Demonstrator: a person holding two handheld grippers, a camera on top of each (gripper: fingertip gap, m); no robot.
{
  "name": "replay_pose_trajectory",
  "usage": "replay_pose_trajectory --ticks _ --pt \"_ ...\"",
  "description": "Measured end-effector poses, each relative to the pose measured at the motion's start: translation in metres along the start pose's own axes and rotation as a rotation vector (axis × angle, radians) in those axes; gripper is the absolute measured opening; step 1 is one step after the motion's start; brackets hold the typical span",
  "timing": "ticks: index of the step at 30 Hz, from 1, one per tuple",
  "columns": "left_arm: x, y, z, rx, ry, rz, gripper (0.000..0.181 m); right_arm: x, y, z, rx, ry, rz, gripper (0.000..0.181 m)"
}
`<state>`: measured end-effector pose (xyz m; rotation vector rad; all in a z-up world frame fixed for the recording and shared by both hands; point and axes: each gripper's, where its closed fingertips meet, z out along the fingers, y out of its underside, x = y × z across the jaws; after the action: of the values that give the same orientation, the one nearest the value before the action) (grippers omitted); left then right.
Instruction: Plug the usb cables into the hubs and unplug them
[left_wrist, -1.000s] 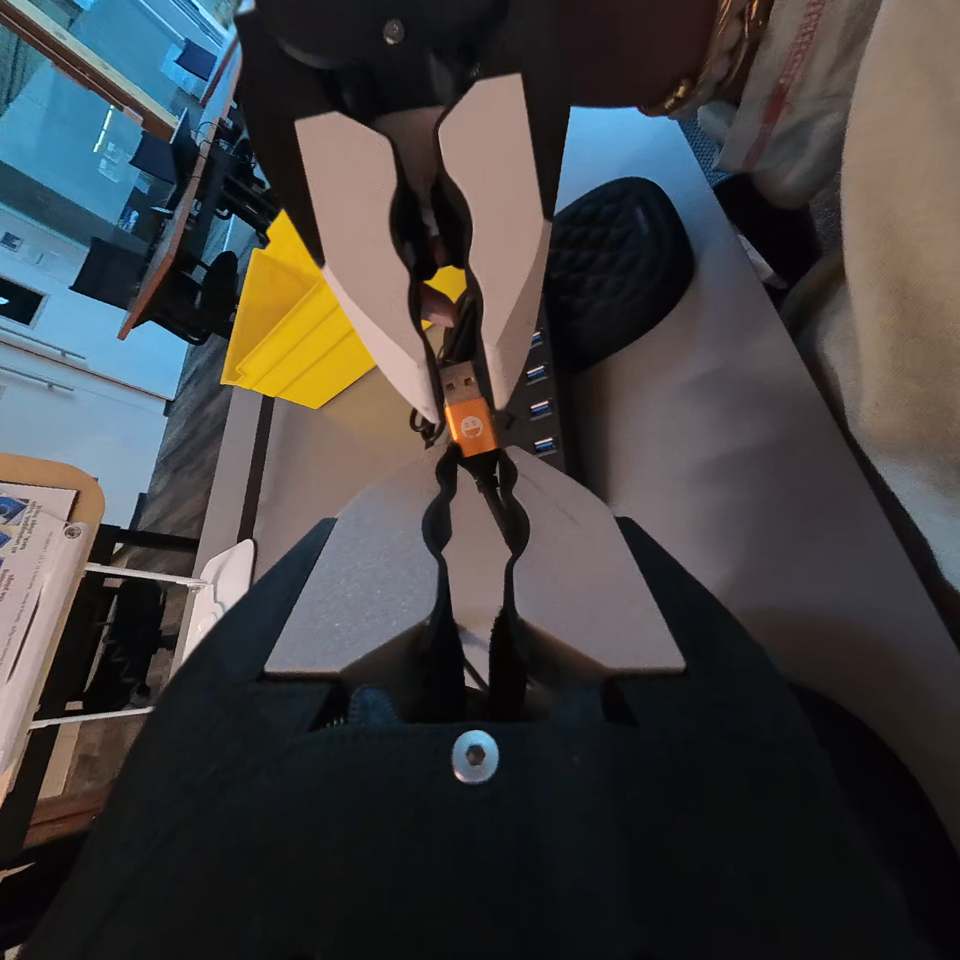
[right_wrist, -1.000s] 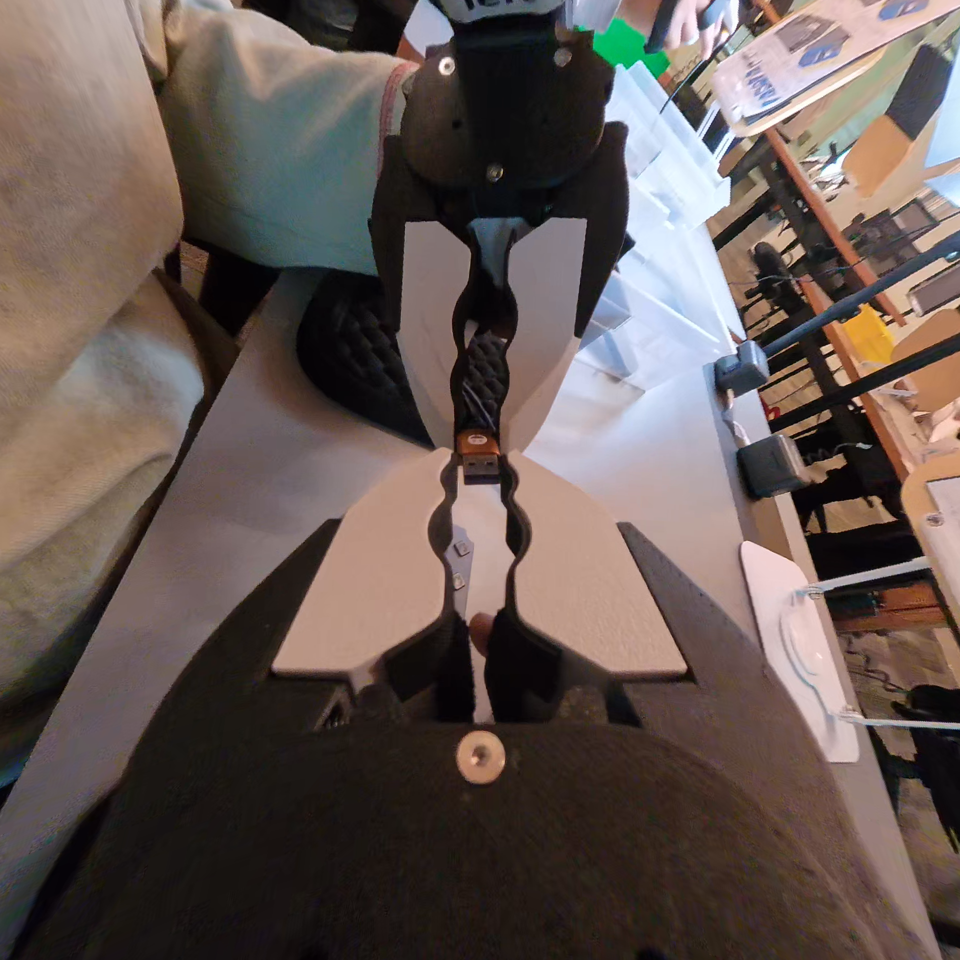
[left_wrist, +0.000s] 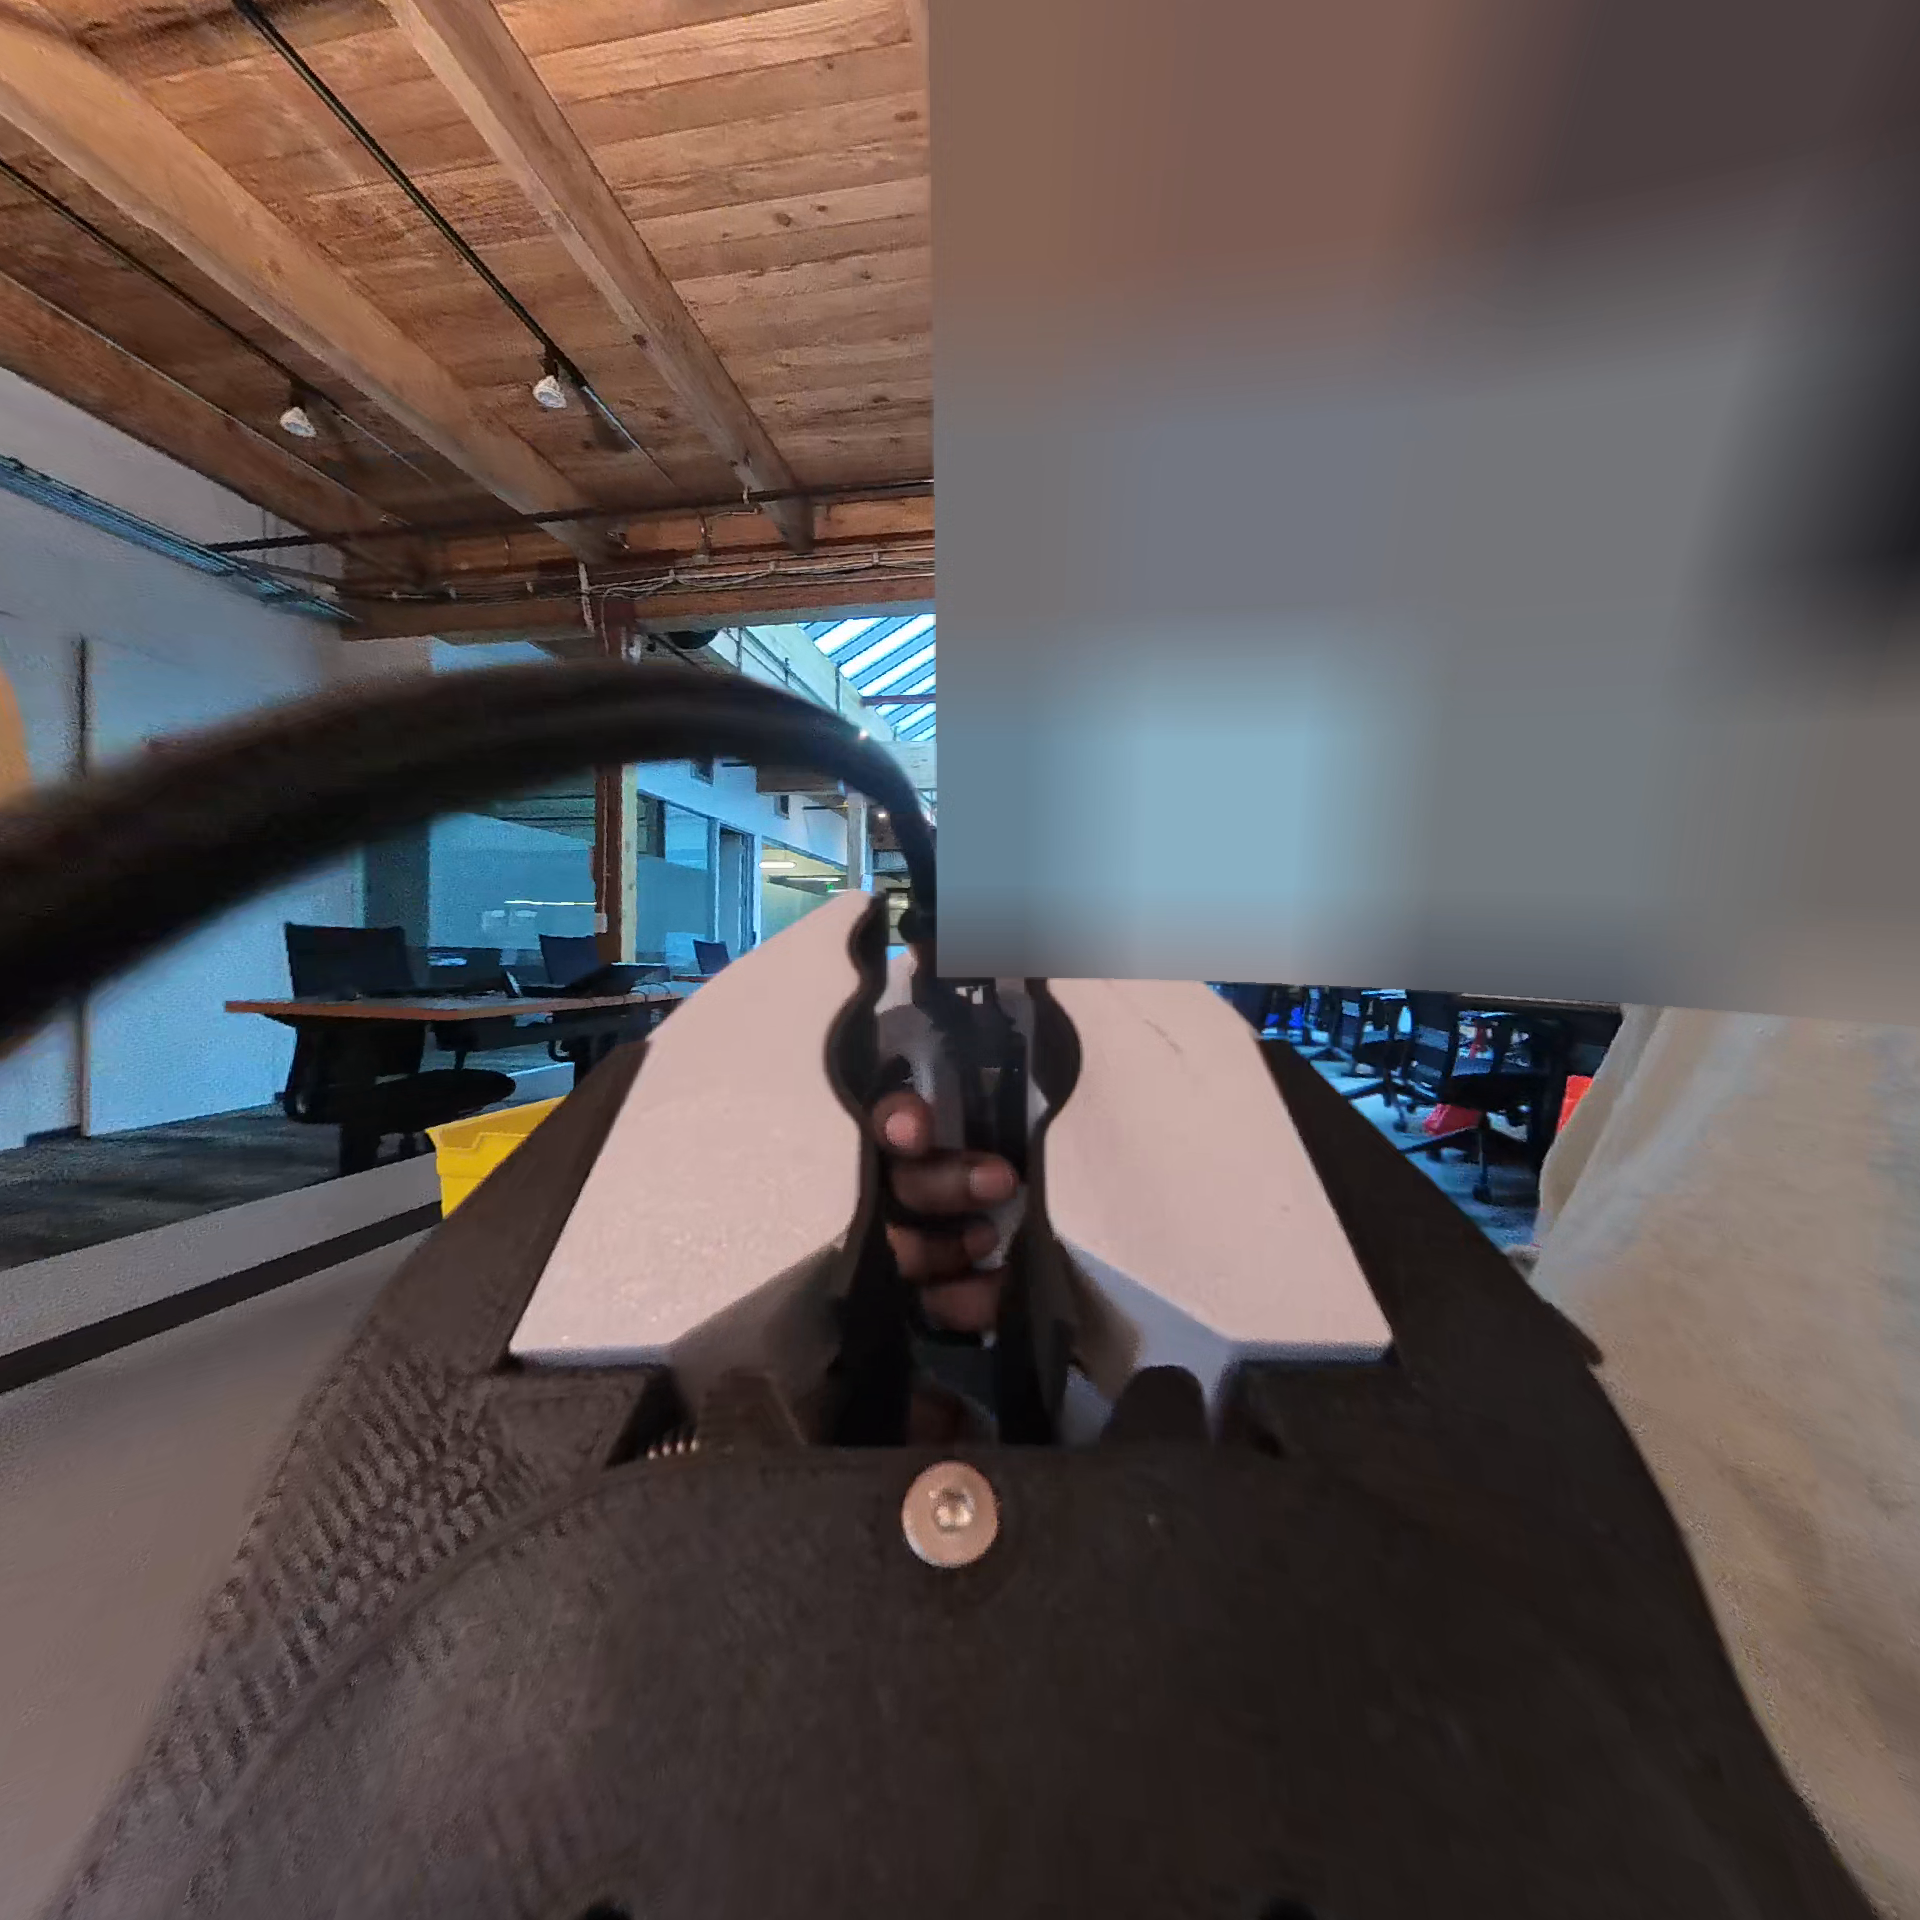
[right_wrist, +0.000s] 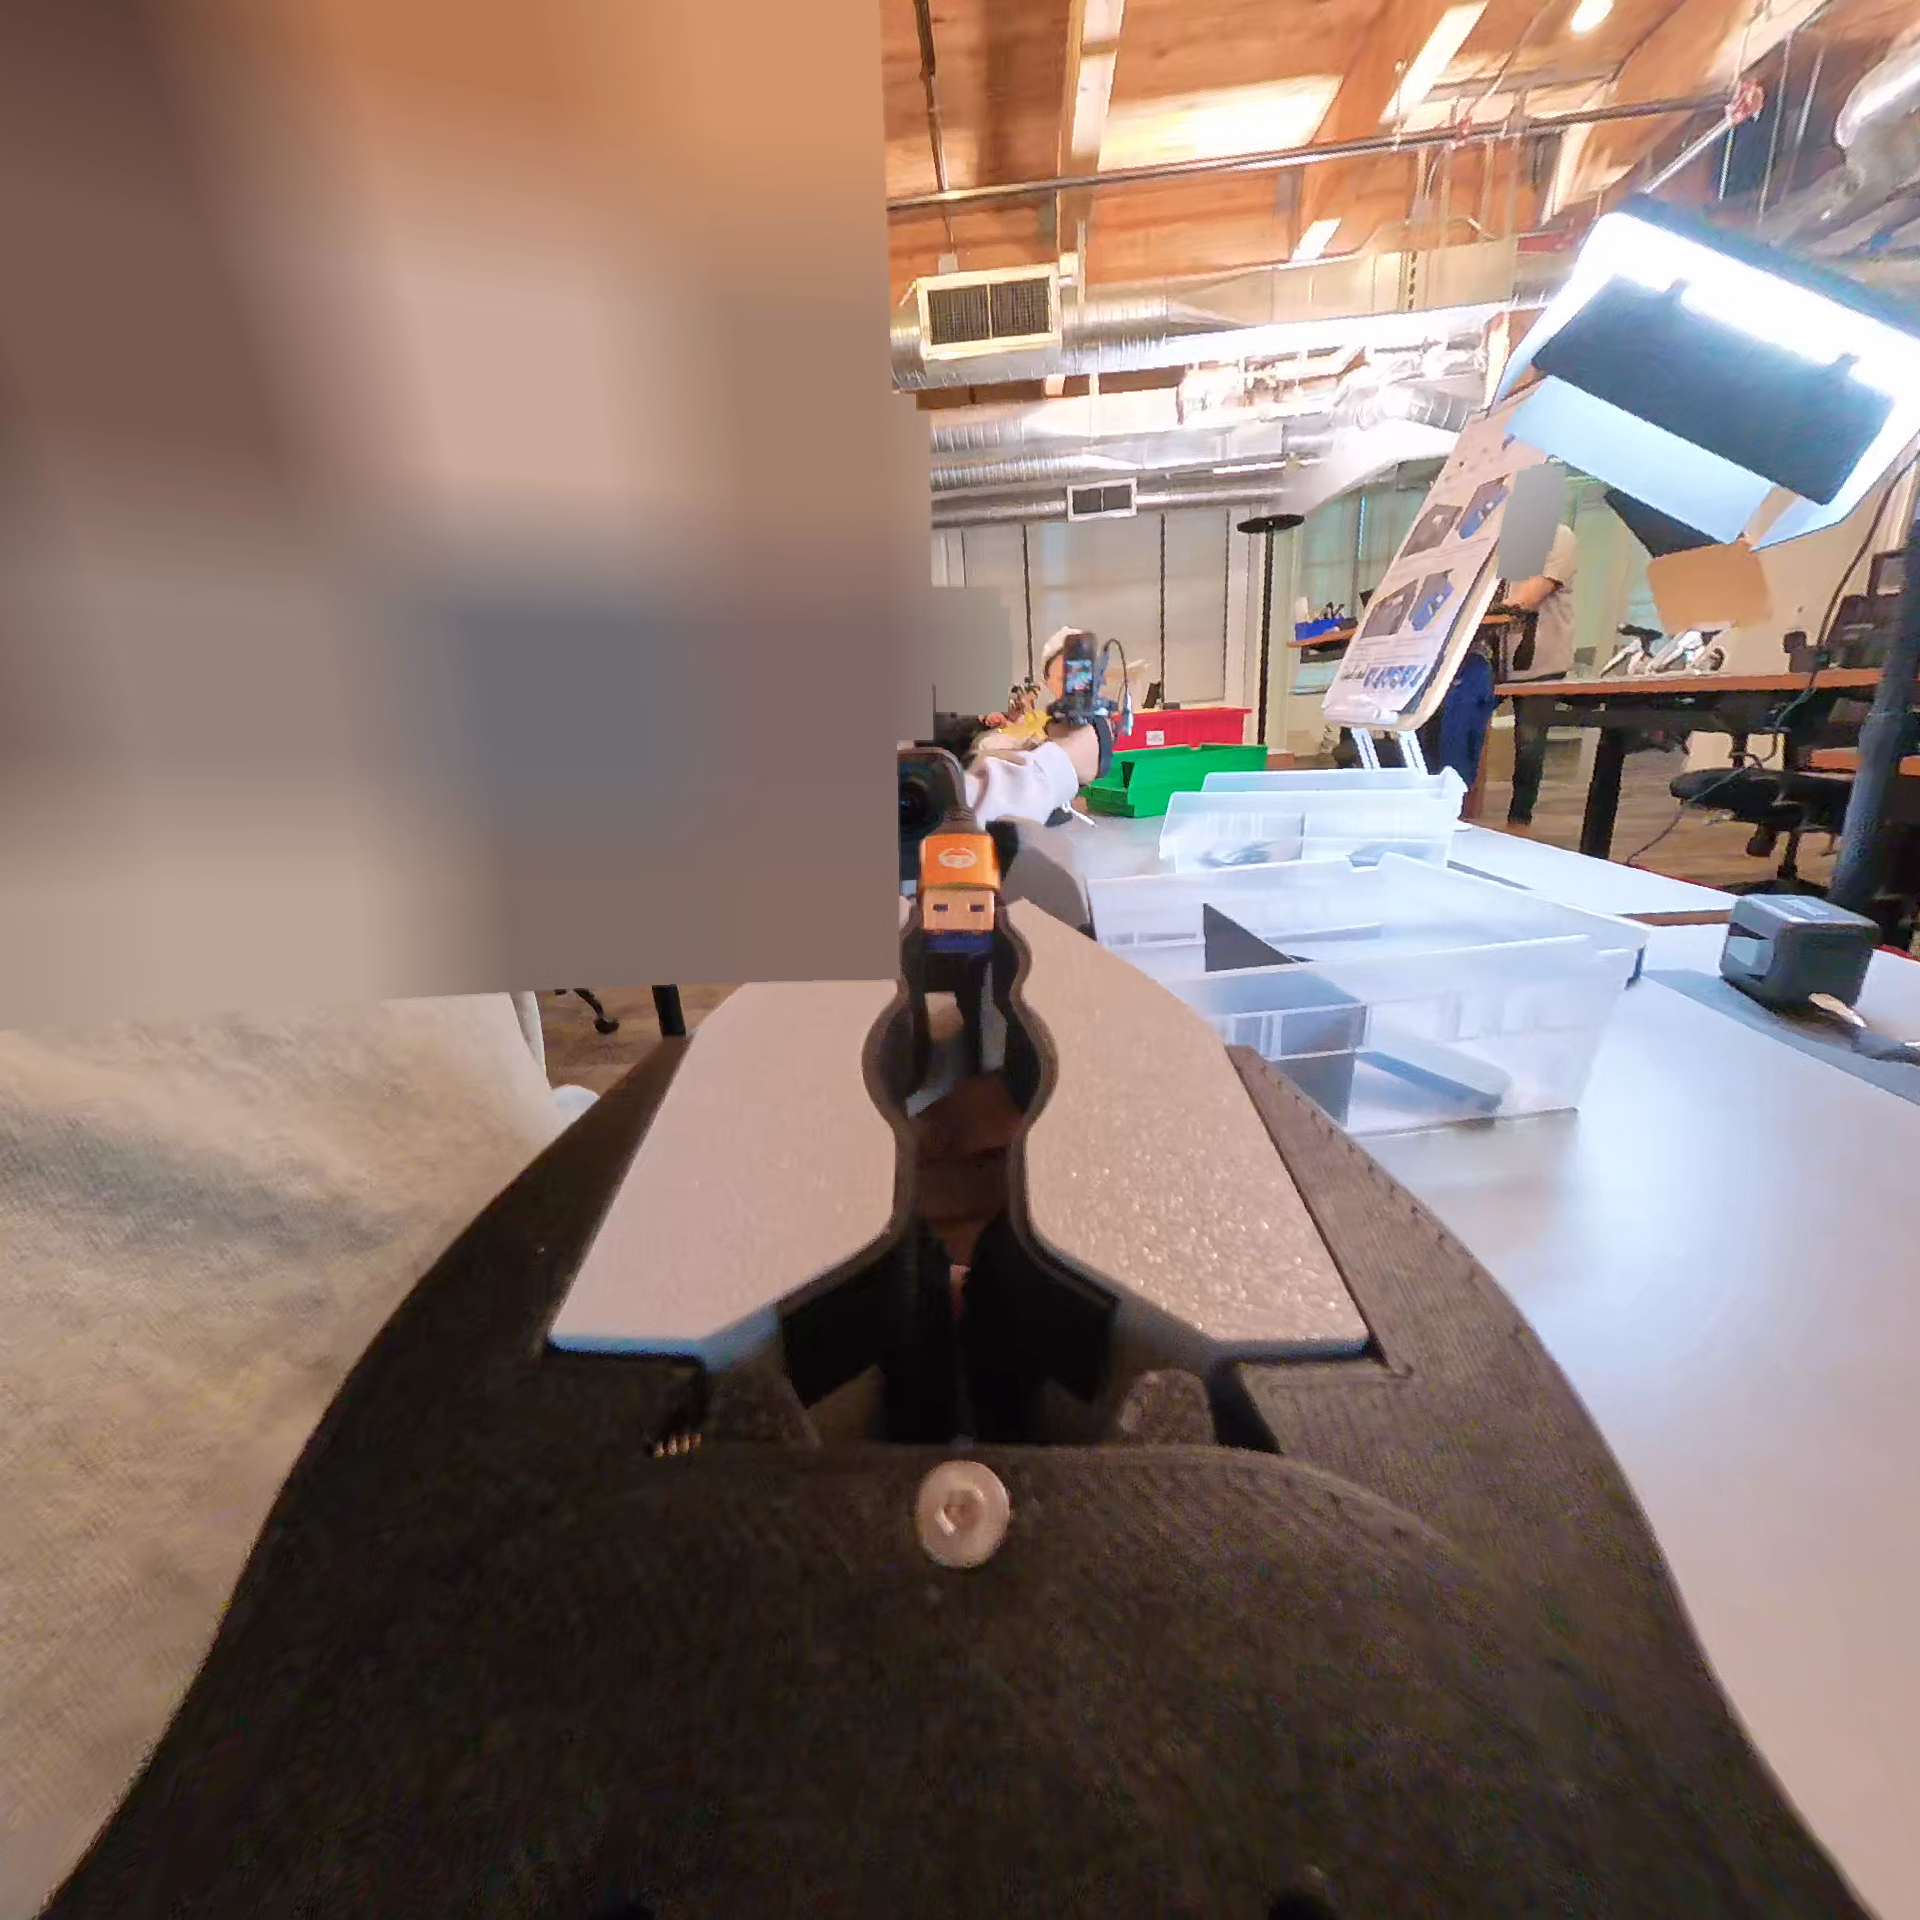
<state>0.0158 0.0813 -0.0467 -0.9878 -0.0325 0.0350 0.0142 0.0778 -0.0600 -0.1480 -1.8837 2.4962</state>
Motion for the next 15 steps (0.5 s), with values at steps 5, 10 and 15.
replay_pose_trajectory --ticks 5,10,15 --pt "-0.001 0.003 -0.002 -0.042 -0.008 -0.027 0.017 -0.001 0.003 0.001 0.006 0.002 -0.002 0.012" --pt "0.004 0.002 -0.001 -0.054 0.021 -0.024 0.014 -0.006 0.006 -0.001 -0.012 -0.014 -0.004 0.012" --pt "0.009 0.004 -0.006 -0.137 0.048 0.06 0.015 -0.001 0.02 -0.047 -0.342 0.096 -0.224 0.042"
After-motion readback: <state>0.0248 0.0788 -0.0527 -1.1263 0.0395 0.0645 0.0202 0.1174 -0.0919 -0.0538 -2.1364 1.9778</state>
